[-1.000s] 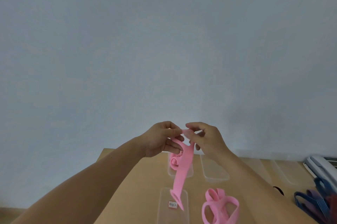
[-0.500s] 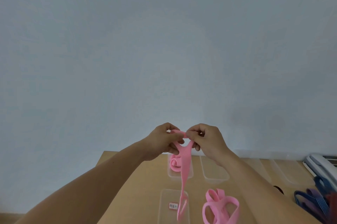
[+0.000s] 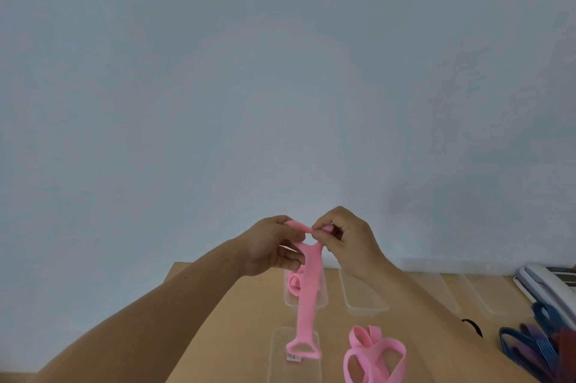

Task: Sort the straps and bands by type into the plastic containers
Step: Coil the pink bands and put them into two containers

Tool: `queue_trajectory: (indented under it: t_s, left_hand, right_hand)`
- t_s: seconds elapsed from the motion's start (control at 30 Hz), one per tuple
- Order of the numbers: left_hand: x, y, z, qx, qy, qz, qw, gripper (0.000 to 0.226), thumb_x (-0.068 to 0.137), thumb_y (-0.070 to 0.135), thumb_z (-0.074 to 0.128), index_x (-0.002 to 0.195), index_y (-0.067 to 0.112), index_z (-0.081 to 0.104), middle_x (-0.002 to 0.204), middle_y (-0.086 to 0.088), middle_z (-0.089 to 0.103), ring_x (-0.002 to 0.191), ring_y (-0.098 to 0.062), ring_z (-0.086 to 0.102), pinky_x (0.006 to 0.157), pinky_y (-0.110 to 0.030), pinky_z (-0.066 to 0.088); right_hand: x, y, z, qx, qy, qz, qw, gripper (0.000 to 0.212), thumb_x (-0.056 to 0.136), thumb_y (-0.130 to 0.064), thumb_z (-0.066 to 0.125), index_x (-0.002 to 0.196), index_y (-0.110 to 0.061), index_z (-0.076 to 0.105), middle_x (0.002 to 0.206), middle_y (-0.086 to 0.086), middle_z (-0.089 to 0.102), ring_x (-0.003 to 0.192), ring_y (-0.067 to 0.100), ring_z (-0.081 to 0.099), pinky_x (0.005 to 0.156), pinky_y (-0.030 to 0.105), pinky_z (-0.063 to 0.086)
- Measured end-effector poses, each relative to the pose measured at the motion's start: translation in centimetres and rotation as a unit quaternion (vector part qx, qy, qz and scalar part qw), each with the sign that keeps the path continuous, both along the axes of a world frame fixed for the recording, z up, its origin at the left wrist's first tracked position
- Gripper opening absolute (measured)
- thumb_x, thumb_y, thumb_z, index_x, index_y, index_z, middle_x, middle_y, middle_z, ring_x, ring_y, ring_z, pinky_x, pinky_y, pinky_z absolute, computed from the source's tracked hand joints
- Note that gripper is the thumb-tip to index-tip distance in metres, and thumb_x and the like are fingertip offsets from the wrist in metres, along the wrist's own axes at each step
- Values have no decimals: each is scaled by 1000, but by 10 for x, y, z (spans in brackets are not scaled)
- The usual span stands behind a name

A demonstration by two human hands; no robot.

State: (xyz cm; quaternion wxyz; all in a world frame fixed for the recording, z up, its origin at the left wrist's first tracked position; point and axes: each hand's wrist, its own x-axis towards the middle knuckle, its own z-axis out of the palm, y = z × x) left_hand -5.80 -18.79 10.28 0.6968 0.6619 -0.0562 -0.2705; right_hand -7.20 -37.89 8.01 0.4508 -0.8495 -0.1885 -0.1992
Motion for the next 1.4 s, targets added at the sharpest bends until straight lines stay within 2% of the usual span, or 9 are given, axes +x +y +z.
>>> queue_trajectory:
  t_s: [0.2,0.33,0.43,0.57,0.67,0.87,1.1,1.2,1.4]
  left_hand:
    - [1,-2,2,-20,52,5,998,20,93,21,57,97,1,60,85,-16,62,68,-29,63,69,-37,58]
    - [4,0,-1,-5,21,4,1000,16,90,5,64,102,-5,63,86,-18,65,68,-28,62,67,-34,58]
    - [6,2,-4,2,-24,28,999,20,87,-1,69,106,-5,64,89,-20,69,78,-32,65,78,-39,60]
    - [6,-1,-7,41,-147,53,987,16,87,-3,69,101,1,64,87,-14,69,71,-23,68,71,-33,59]
    - [5,-3,-8,68,-211,70,973,18,86,-3,69,101,6,65,91,-13,66,70,-21,66,70,-30,57]
    - [-2,-4,-11,61,-155,48,985,26,93,11,66,112,-3,56,102,-19,72,89,-29,73,86,-44,59]
    - [-13,0,3,45,-135,-7,990,6,99,7,54,101,2,55,89,-14,75,72,-25,71,64,-35,59]
    - [-10,1,4,24,-86,6,996,18,95,5,56,111,0,50,89,-17,73,72,-29,70,66,-36,58]
    - [-8,0,6,-21,-25,17,999,16,98,13,52,97,-2,58,79,-15,69,72,-29,69,67,-36,57]
  right_hand:
    - [2,0,-6,-46,-41,0,998,17,81,1,72,80,-16,71,80,-14,55,75,6,57,65,10,42]
    - [3,0,-8,-37,-39,9,998,14,81,-2,74,81,-17,74,84,-9,57,77,9,59,68,13,46]
    - [0,1,-6,16,27,2,1000,9,81,-13,78,86,-20,75,89,-7,61,80,8,62,72,19,53]
    - [-2,2,4,137,191,-8,972,15,91,-23,67,104,-15,69,91,2,70,72,14,68,74,30,58]
    - [-5,4,10,192,247,25,950,12,94,-17,64,98,-7,69,85,13,73,68,23,68,66,32,58]
    - [-4,7,8,122,188,-15,975,6,90,-11,68,95,-13,67,75,4,71,56,12,66,60,28,53]
    - [-10,12,5,102,131,-8,986,9,89,-7,67,92,-15,67,81,-5,70,59,7,66,60,23,53]
    - [-9,14,6,78,105,-3,991,13,87,-2,68,89,-16,68,82,-9,69,66,6,67,65,23,56]
    - [-8,13,1,0,34,-6,999,29,84,0,69,84,-29,69,86,-14,67,81,7,64,76,29,55]
